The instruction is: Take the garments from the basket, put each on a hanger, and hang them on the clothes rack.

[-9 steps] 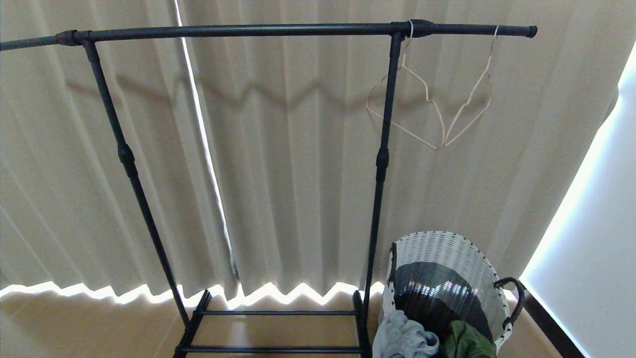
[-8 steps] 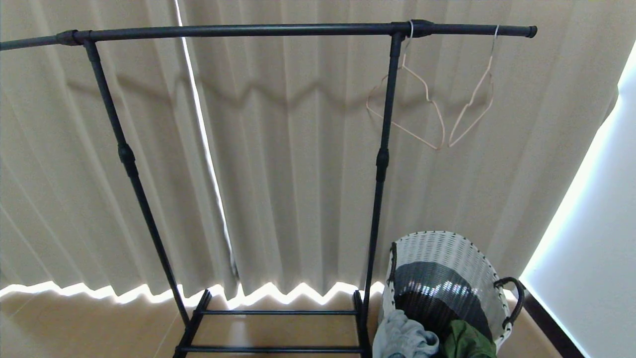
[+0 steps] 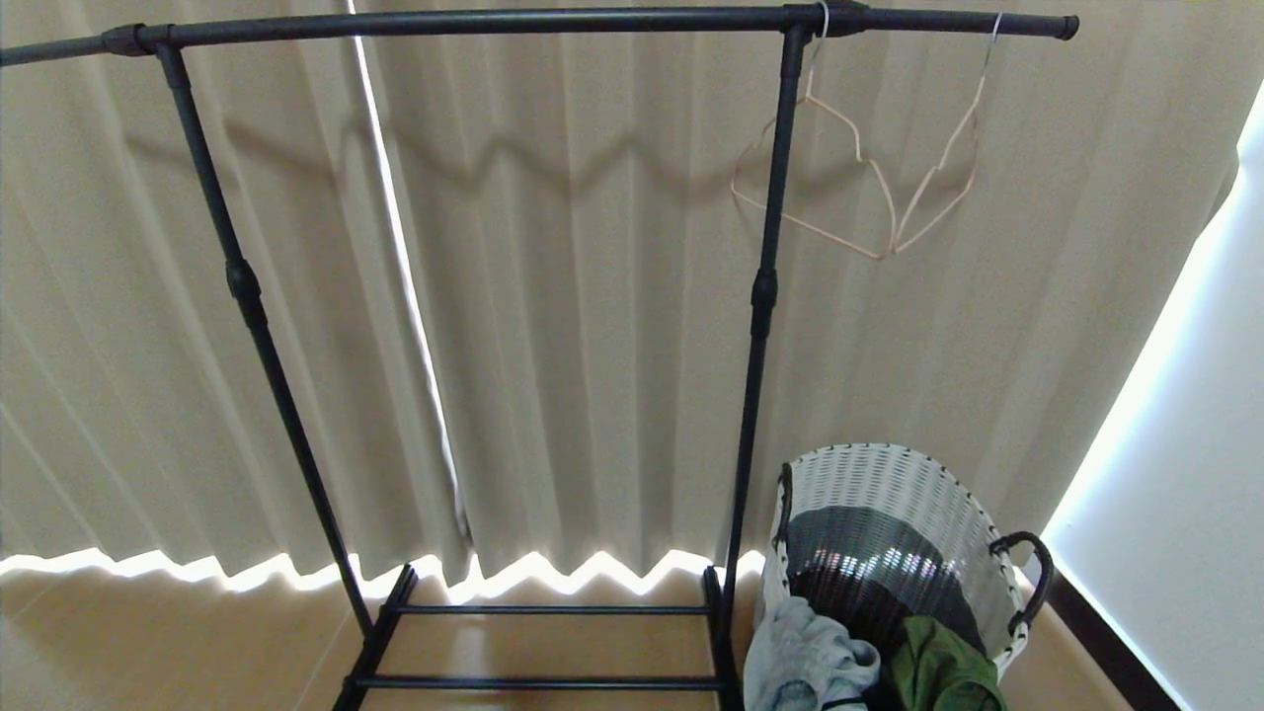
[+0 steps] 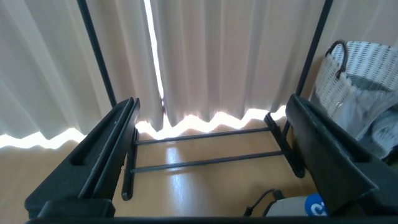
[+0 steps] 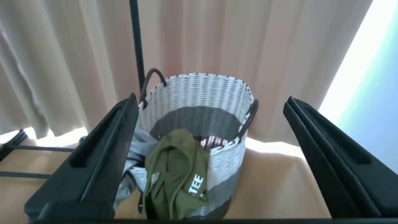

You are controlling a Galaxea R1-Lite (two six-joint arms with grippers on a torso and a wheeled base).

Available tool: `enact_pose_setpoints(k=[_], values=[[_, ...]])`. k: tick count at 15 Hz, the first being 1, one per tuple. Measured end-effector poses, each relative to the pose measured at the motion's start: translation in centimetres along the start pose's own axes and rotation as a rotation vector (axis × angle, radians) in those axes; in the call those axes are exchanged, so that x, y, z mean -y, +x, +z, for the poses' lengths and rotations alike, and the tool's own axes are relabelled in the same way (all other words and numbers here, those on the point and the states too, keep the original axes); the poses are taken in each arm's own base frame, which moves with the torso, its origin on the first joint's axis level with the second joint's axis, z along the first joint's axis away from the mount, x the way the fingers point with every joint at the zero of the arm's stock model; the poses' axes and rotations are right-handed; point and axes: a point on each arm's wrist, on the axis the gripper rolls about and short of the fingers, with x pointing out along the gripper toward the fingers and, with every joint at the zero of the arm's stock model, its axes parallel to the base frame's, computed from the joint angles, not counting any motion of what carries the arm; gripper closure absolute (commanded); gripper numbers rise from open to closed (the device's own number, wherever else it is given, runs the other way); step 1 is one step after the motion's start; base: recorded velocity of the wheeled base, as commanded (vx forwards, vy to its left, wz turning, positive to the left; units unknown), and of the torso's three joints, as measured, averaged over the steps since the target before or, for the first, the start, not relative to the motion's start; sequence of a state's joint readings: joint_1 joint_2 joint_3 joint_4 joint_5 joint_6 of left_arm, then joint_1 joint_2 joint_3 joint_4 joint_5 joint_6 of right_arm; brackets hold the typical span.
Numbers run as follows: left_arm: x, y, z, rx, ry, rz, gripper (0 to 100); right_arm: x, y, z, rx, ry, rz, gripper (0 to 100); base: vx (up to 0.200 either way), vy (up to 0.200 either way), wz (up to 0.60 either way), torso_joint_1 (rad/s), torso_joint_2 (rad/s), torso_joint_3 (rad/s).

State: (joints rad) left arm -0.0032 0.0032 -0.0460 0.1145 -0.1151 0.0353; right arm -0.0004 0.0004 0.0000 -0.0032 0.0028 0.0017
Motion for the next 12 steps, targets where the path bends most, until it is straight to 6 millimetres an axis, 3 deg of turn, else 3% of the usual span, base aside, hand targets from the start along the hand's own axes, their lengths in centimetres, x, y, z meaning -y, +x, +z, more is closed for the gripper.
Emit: enact_pose_setpoints(k=[7, 10, 12], values=[[0.0, 0.0, 0.0, 0.001, -0.001, -0.001, 0, 0.0, -0.1, 0.3, 0.004, -0.123, 0.015, 0, 0.0, 0.0, 0.0, -0.007, 0.04, 0.023], [0.0, 0.0, 0.0, 0.001, 0.0, -0.001, 0, 0.0, 0.1, 2.7, -0.023, -0.249, 0.059, 0, 0.0, 0.0, 0.0, 0.0, 0.0, 0.0], [0.0, 0.0, 0.0, 0.001, 0.0, -0.002, 0, 0.0, 1.3, 3.8, -0.132, -0.336, 0.078, 0, 0.0, 0.0, 0.0, 0.0, 0.0, 0.0]])
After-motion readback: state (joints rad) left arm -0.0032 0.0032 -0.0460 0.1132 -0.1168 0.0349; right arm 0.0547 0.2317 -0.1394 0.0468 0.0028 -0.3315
